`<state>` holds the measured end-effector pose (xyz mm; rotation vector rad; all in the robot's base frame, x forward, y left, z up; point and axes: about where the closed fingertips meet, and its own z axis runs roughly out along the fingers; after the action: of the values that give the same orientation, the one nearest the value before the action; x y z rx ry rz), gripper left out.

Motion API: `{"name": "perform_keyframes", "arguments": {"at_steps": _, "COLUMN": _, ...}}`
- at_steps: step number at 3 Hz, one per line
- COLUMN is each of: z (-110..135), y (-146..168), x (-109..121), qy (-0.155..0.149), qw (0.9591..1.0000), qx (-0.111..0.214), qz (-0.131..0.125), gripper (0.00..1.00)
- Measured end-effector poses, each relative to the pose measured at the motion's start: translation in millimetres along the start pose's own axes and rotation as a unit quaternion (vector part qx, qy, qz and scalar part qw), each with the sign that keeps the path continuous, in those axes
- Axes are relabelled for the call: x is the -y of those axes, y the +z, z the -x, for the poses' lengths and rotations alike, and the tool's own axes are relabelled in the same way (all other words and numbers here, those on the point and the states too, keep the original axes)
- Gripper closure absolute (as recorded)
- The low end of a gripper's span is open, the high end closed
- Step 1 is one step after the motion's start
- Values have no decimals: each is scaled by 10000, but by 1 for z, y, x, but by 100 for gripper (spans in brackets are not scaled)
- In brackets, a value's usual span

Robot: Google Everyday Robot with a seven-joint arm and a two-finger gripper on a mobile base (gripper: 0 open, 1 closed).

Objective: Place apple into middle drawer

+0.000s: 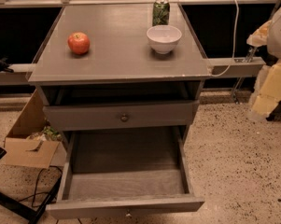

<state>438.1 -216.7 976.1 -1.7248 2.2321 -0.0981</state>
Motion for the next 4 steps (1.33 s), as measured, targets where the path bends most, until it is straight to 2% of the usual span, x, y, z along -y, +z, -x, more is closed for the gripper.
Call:
{"name": "perform_keyframes", "arguments": {"at_steps": 1, "z": 0, "y": 0, "x": 0, "qy": 0, "qw": 10000, "qx": 0, "qz": 0, "gripper": 0}}
{"name": "perform_keyframes", "arguments": {"at_steps": 2, "z": 22, "y": 16, "x": 18, "qy": -62, "qw": 9994, "qx": 355, "qz": 14, "gripper": 0}}
{"name": "perform_keyframes", "arguments": {"at_steps": 3, "z": 64, "y": 43, "x": 46, "qy": 115, "qw": 9935, "qx": 1127, "qz": 109, "gripper": 0}}
{"name": "perform_keyframes", "arguments": {"at_steps": 4, "z": 119, "y": 62, "x": 60, "qy": 426, "qw": 9771, "qx": 2084, "qz": 110, "gripper": 0}}
